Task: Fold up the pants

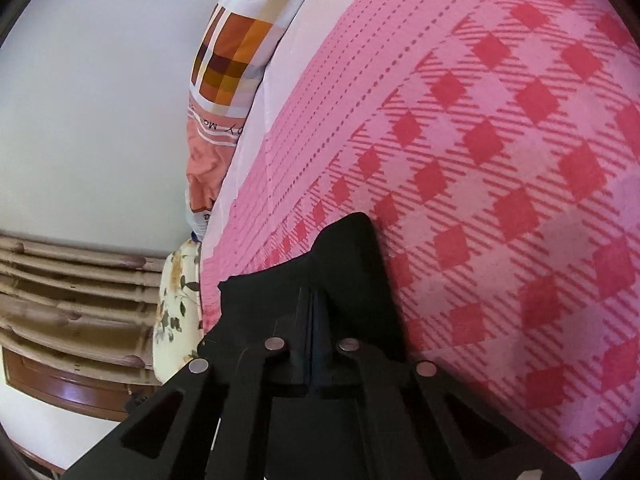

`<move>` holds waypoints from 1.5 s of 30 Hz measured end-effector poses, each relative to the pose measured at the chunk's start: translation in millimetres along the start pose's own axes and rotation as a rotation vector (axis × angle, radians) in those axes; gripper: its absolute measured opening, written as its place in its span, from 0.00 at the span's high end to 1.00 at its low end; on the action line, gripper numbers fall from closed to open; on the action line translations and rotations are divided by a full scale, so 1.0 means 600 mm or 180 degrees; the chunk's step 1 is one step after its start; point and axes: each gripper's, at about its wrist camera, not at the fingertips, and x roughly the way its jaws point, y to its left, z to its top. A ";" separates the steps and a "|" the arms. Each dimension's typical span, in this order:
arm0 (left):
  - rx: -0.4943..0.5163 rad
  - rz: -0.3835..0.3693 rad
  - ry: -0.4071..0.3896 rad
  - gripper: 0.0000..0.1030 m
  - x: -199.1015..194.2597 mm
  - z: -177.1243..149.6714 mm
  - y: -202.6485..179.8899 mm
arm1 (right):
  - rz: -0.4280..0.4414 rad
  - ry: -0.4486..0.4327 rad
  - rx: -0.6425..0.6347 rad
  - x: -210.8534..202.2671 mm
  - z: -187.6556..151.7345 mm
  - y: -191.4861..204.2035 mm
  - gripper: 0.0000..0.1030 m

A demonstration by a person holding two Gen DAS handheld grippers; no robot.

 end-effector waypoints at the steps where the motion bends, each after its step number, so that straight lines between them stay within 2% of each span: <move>1: -0.0019 0.0006 0.0005 0.14 0.001 0.001 0.004 | -0.0058 -0.0005 -0.0042 -0.001 -0.001 0.005 1.00; 8: -0.0068 0.0108 -0.0096 0.14 -0.007 0.006 0.028 | -0.0221 -0.0002 -0.0008 0.003 0.000 0.018 1.00; 23: -0.0007 0.0277 -0.0271 0.14 -0.027 0.016 0.083 | -0.1010 -0.0127 -0.0345 0.016 -0.015 0.077 1.00; 26: 0.0052 0.0334 -0.0296 0.14 -0.028 0.018 0.095 | -0.1105 -0.0149 -0.0382 0.018 -0.017 0.087 0.97; 28: 0.0088 0.0374 -0.0326 0.14 -0.029 0.019 0.103 | -0.1166 -0.0171 -0.0430 0.020 -0.019 0.094 0.93; 33: 0.0194 0.0453 -0.0405 0.15 -0.033 0.020 0.128 | -0.1118 -0.0197 -0.0634 0.033 -0.030 0.126 0.49; 36: 0.0303 0.0504 -0.0475 0.14 -0.038 0.021 0.141 | -0.1416 -0.0178 -0.0909 0.055 -0.041 0.158 0.37; 38: 0.0348 0.0491 -0.0516 0.14 -0.041 0.024 0.154 | -0.1626 -0.0162 -0.1113 0.072 -0.053 0.177 0.34; 40: 0.0376 0.0424 -0.0543 0.14 -0.045 0.027 0.171 | -0.1687 -0.0195 -0.1238 0.078 -0.062 0.190 0.34; 45: 0.0333 -0.0154 -0.0269 0.15 -0.025 0.039 0.235 | -0.1420 -0.0427 -0.1350 0.070 -0.086 0.232 0.34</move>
